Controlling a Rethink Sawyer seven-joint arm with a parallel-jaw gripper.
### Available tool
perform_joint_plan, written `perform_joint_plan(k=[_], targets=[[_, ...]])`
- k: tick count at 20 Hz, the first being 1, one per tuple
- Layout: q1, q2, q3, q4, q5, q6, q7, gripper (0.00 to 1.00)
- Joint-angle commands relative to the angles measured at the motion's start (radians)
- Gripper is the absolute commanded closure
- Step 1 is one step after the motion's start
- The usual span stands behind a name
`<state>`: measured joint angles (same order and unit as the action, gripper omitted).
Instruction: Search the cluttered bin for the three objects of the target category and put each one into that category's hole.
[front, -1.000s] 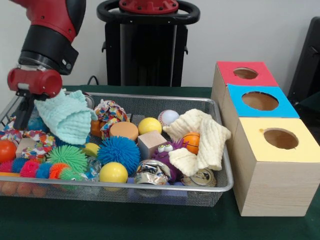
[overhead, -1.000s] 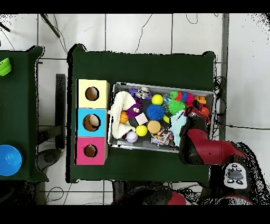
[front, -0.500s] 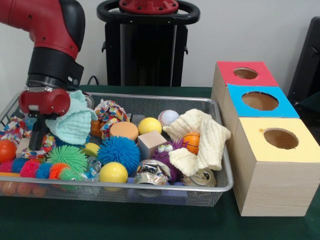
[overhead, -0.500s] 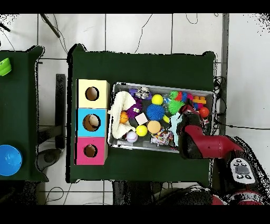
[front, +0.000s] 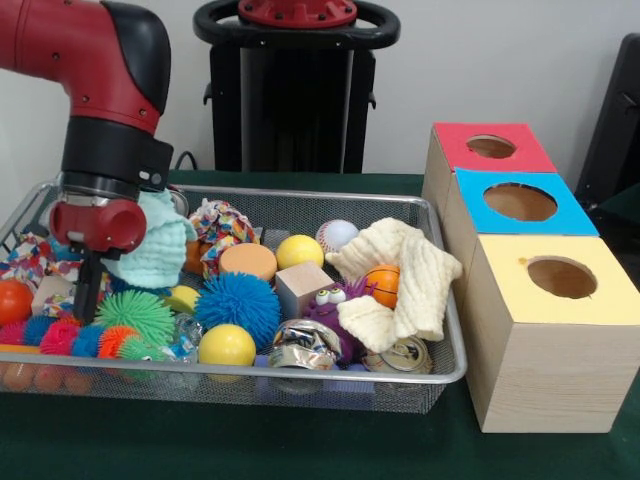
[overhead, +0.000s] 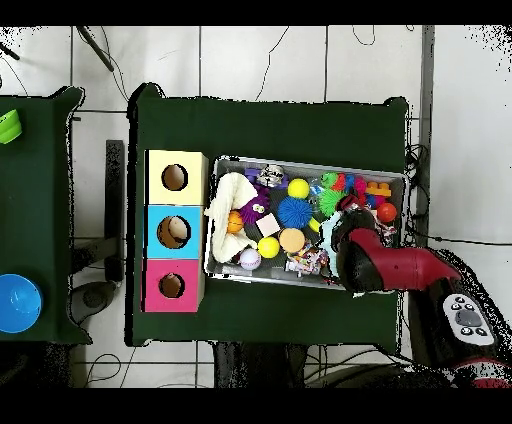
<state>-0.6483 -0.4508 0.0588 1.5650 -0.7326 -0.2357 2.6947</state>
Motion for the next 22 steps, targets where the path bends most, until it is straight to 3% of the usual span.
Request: perform_joint_plan(k=[1, 3, 7, 10, 16, 22], targets=[[-0.039, -0.013, 0.174, 0.046, -0.058, 0.172, -0.056, 1.0], [-0.067, -0.024, 0.213, 0.056, -0.062, 0.227, -0.092, 1.0], [-0.177, -0.023, 0.353, 0.119, 0.001, 0.423, -0.193, 1.0], [-0.222, -0.045, 0.422, 0.174, 0.109, 0.652, -0.279, 1.0], [-0.25, -0.061, 0.46, 0.219, 0.296, 1.022, -0.288, 1.0], [-0.242, -0.092, 0.476, 0.262, 0.352, 1.107, -0.229, 1.0]])
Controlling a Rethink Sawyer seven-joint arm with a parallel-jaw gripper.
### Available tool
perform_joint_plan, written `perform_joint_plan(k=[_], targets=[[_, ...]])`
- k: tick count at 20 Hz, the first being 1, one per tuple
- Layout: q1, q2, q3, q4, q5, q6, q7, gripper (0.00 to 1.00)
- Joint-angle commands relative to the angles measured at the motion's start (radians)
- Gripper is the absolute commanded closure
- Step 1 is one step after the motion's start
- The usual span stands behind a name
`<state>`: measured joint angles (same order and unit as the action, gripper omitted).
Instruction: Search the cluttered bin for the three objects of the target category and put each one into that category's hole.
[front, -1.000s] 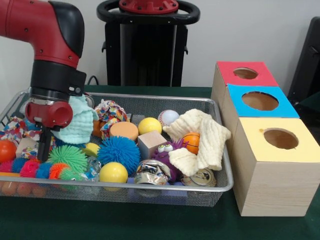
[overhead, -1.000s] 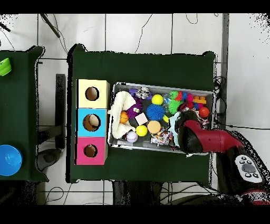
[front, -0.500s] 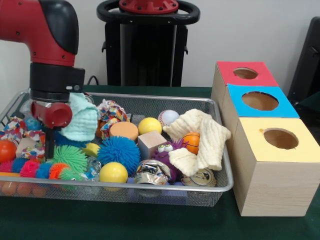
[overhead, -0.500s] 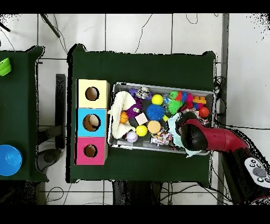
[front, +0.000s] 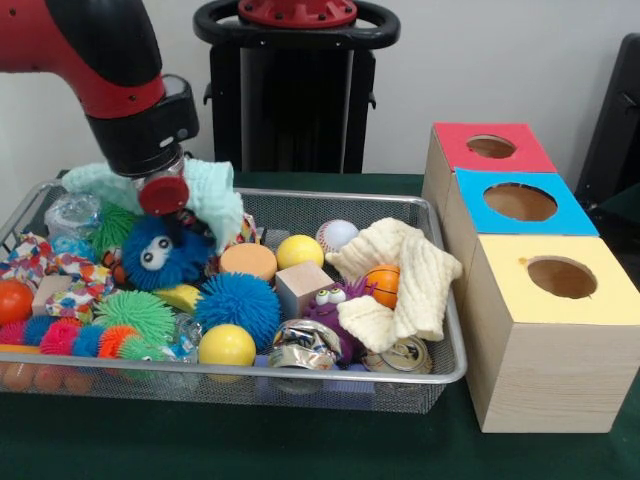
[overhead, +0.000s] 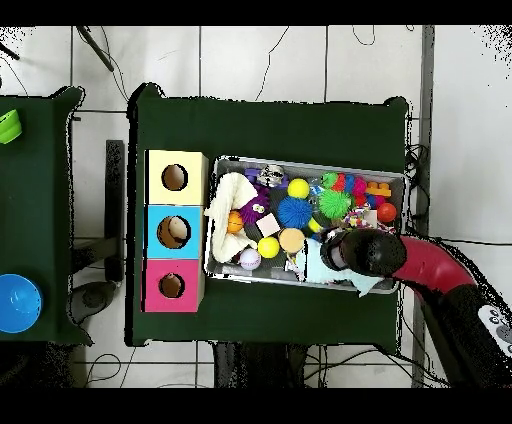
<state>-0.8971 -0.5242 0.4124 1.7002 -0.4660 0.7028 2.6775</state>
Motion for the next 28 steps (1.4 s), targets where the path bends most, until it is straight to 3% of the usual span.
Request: perform_joint_plan(k=[1, 5, 10, 17, 20, 21, 23, 28], targets=[[0.01, -0.025, 0.124, 0.135, 0.089, 0.167, -0.202, 1.0], [0.017, -0.037, 0.127, 0.157, 0.094, 0.152, -0.177, 1.0], [0.005, 0.011, 0.115, 0.085, 0.066, 0.162, -0.208, 1.0], [0.007, 0.012, 0.109, 0.077, 0.061, 0.162, -0.202, 1.0], [0.05, -0.055, 0.043, 0.063, -0.041, 0.081, -0.165, 1.0], [0.1, -0.105, -0.025, 0.034, -0.138, 0.017, -0.115, 1.0], [0.145, -0.166, -0.088, 0.003, -0.242, -0.013, -0.083, 1.0], [0.138, -0.243, -0.105, -0.018, -0.331, 0.012, -0.157, 1.0]])
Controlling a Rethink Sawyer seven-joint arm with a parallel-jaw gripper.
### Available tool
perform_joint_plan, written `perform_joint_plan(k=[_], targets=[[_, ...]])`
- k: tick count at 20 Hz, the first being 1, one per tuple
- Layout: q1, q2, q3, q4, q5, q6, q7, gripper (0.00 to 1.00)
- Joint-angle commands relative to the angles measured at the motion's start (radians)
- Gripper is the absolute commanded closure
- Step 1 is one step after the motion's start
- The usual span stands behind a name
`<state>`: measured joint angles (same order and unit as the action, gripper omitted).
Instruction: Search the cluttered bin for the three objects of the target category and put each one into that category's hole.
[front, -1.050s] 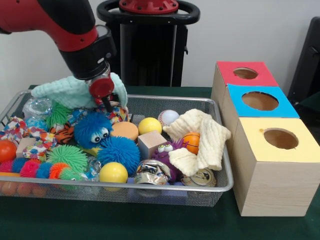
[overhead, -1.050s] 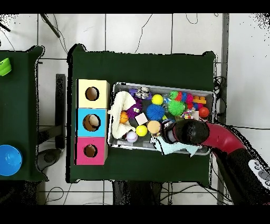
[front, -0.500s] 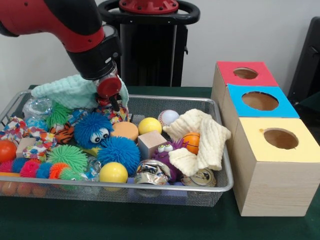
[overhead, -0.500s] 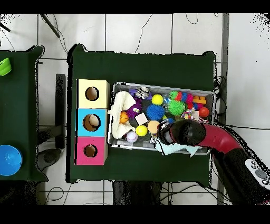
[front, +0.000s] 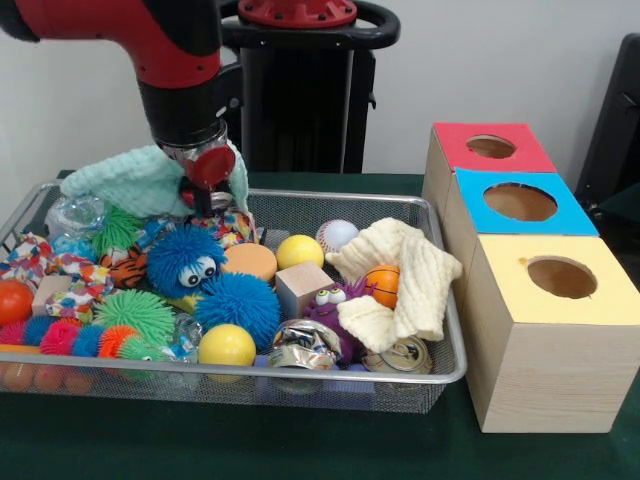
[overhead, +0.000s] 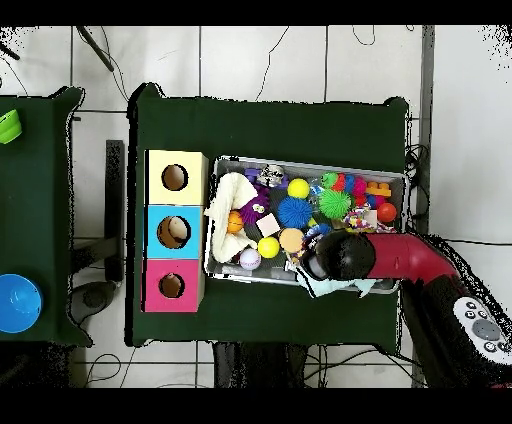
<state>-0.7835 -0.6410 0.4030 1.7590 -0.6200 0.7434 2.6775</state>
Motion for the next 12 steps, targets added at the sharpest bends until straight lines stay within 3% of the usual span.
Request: perform_joint_plan(k=[1, 10, 12], targets=[[0.018, -0.131, -0.091, -0.082, -0.186, -0.016, -0.178, 1.0], [0.073, -0.172, -0.135, -0.123, -0.373, -0.099, -0.087, 1.0], [0.072, -0.174, -0.134, -0.123, -0.377, -0.105, -0.084, 1.0]])
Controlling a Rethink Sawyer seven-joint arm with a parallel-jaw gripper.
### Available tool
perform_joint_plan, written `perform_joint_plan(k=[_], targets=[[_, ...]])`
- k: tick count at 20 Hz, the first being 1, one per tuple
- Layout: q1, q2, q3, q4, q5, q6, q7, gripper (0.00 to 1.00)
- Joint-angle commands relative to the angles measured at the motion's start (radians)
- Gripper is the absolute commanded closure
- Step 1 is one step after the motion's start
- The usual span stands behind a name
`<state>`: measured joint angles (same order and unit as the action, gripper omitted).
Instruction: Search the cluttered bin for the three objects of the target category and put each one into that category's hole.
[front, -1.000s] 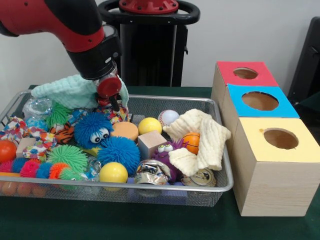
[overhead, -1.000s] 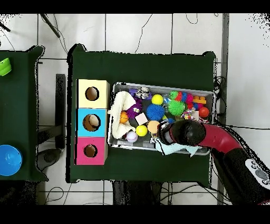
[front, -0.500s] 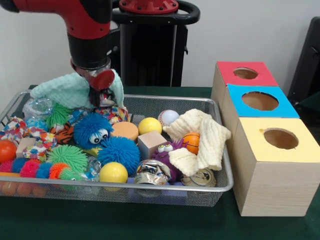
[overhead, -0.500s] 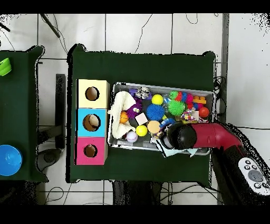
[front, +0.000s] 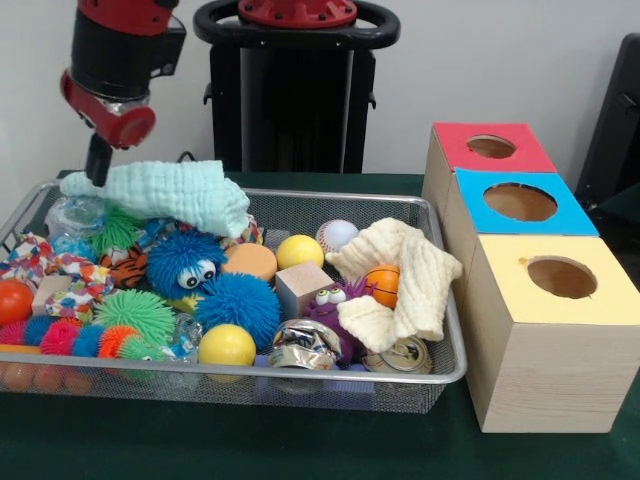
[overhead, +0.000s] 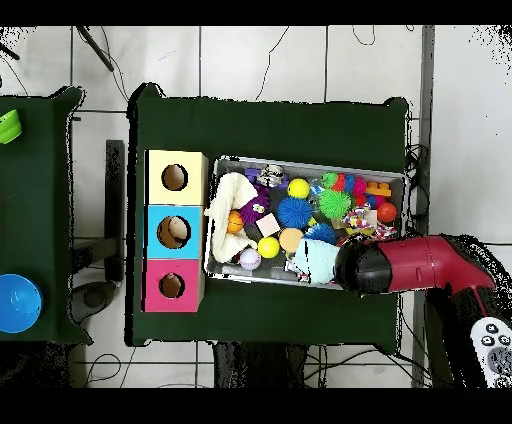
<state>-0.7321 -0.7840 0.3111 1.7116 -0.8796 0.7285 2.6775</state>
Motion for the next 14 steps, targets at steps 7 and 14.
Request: perform_joint_plan(k=[7, 14], targets=[[0.103, 0.037, -0.121, -0.092, -0.223, -0.233, 0.109, 1.0], [0.256, 0.229, -0.291, -0.188, -0.24, -0.484, 0.358, 1.0]])
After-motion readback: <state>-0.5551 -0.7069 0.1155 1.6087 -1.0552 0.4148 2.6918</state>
